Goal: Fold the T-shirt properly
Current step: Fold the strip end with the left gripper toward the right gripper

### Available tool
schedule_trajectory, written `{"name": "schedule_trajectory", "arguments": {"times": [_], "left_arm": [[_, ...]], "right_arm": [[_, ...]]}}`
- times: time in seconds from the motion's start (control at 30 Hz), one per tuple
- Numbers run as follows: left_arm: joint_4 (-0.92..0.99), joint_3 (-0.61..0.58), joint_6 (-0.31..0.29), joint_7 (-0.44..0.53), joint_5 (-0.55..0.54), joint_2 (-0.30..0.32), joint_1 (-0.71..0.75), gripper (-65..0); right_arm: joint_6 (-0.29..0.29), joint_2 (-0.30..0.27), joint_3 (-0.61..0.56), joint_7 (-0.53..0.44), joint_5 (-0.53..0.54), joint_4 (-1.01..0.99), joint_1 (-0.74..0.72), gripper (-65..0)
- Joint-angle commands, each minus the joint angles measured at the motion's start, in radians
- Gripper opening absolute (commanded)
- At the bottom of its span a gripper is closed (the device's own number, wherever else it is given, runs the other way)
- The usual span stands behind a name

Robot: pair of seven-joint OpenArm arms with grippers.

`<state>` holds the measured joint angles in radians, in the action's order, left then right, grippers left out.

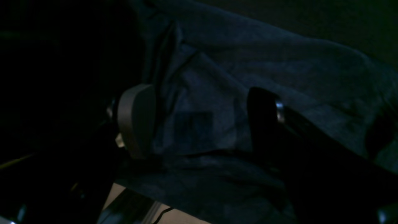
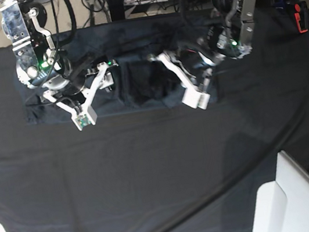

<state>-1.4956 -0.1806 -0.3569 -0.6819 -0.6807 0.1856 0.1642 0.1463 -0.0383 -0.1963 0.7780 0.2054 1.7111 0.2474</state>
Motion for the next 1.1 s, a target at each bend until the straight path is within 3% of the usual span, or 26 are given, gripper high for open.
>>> {"name": "schedule_trajectory", "arguments": {"times": [0.0,0.63,0.73,0.83,0.97,1.07], "left_arm": [[-0.017,0.002,-0.008,0.021,-0.017,0.001,-0.013,-65.0],[-0.015,-0.052,-0.009,0.017,-0.018,0.001,-0.035,-65.0],[-0.015,-0.084,-0.009,0.017,-0.018,0.001,-0.047,-45.4],[-0.015,-0.148,-0.009,0.015,-0.018,0.002,-0.071,-31.6],[-0.015,-0.244,-0.009,0.015,-0.018,0.007,-0.107,-20.2],[-0.015,-0.308,-0.009,0.015,-0.018,0.007,-0.134,-18.6]], "right_arm": [[0.003,0.001,0.001,-0.018,0.009,0.020,-0.007,-21.6],[0.003,0.001,0.001,-0.018,0.009,0.020,-0.012,-21.5],[0.003,0.001,0.001,-0.018,0.009,0.020,-0.010,-21.5],[0.003,0.001,0.001,-0.018,0.009,0.020,-0.009,-21.5],[0.003,0.001,0.001,-0.018,0.009,0.020,-0.009,-21.5],[0.003,0.001,0.002,-0.018,0.009,0.020,-0.009,-21.5]]}}
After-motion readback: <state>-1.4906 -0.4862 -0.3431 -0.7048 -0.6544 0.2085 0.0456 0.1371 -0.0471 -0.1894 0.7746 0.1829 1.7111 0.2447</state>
